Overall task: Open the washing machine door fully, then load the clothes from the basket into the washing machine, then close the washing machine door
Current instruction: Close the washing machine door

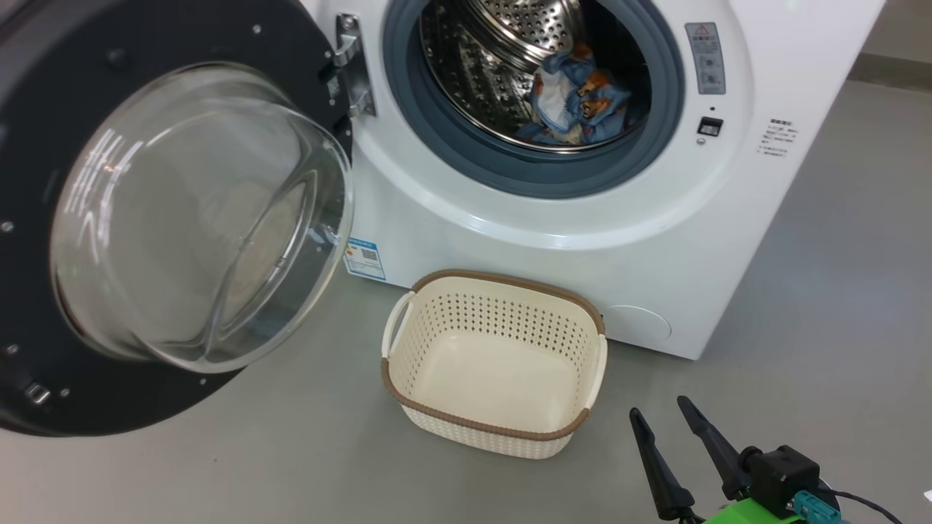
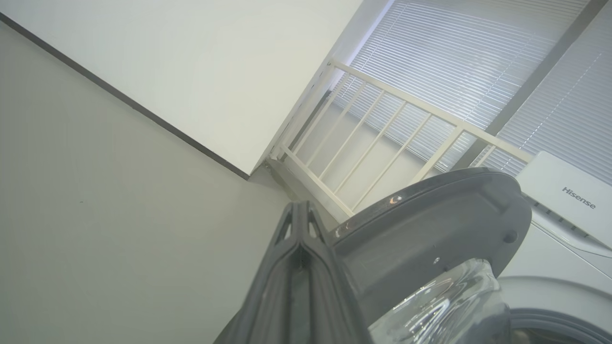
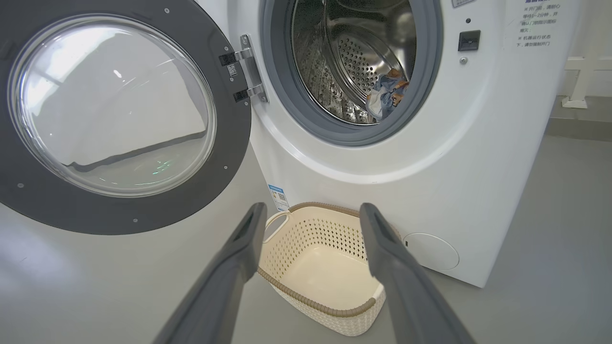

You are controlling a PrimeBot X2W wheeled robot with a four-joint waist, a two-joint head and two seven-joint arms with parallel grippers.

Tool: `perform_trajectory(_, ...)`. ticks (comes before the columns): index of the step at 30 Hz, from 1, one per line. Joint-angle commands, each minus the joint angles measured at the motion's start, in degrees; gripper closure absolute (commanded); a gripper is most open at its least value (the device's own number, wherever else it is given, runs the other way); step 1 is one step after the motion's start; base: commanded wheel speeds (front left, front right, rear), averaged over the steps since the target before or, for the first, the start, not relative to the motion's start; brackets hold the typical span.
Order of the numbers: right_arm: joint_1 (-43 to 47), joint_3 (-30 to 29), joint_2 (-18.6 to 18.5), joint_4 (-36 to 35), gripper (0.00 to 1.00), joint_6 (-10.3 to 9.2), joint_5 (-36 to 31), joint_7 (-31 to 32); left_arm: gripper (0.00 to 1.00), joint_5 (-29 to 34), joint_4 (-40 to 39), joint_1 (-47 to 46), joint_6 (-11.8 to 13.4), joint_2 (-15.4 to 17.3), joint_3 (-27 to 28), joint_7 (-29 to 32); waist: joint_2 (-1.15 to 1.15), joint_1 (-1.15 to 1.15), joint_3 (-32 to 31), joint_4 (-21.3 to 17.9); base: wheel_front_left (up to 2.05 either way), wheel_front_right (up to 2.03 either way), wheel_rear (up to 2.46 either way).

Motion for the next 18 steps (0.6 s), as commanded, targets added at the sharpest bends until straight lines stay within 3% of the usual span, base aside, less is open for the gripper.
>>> perform_trajectory(1, -1.5, 1.8, -0.2, -1.2, 0.00, 0.09, -0.5, -0.3, 1.00, -0.4, -1.1, -2.4, -0.4, 2.8, 1.6, 0.2, 0.00, 0.00, 0.6, -0.7, 0.00, 0.00, 0.00)
perform_trajectory(9, -2.7, 2.6, -2.4, -1.3, 0.00, 0.09, 0.0, -0.3, 1.00, -16.8, 10.9, -10.3, -0.5, 9.0, 9.7, 5.6, 0.00, 0.00, 3.2, -3.8, 0.00, 0.00, 0.00)
perform_trajectory(14, -3.3, 3.4, -3.4, -1.6, 0.00, 0.09, 0.4, -0.3, 1.00, -27.3, 17.2, -14.4, -0.5, 11.6, 14.3, 12.4, 0.00, 0.00, 4.3, -5.1, 0.00, 0.00, 0.00)
perform_trajectory(18, -4.0, 4.0, -4.3, -1.8, 0.00, 0.09, 0.6, -0.3, 1.00, -32.4, 21.3, -16.0, 0.9, 13.8, 17.1, 16.9, 0.00, 0.00, 5.2, -6.3, 0.00, 0.00, 0.00)
